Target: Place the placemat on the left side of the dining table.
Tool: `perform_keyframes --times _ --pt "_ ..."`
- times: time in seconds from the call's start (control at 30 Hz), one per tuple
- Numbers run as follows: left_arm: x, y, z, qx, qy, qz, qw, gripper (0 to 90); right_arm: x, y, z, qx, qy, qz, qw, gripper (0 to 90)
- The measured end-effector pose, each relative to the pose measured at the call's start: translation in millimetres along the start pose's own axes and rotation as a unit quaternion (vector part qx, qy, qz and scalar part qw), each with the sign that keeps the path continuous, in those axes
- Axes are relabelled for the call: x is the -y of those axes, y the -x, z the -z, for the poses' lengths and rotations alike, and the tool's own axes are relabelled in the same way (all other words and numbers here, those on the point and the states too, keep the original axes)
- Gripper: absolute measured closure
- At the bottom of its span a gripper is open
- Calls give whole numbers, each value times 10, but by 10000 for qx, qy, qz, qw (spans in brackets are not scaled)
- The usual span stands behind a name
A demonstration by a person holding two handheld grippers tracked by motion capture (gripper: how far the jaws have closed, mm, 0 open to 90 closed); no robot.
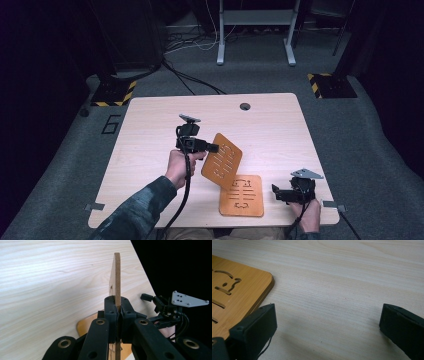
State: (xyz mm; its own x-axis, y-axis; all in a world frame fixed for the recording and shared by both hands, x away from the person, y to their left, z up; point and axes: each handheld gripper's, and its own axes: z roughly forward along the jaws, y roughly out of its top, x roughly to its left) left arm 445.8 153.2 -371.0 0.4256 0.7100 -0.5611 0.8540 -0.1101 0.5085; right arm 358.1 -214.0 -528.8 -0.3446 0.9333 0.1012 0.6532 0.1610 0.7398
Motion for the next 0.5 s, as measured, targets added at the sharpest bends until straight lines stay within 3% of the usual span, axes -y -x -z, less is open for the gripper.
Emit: perform_keyframes --times 0.5 --pt "-89 -203 237 -220 222 74 9995 866 -2 -12 -6 59 -27 51 10000 2"
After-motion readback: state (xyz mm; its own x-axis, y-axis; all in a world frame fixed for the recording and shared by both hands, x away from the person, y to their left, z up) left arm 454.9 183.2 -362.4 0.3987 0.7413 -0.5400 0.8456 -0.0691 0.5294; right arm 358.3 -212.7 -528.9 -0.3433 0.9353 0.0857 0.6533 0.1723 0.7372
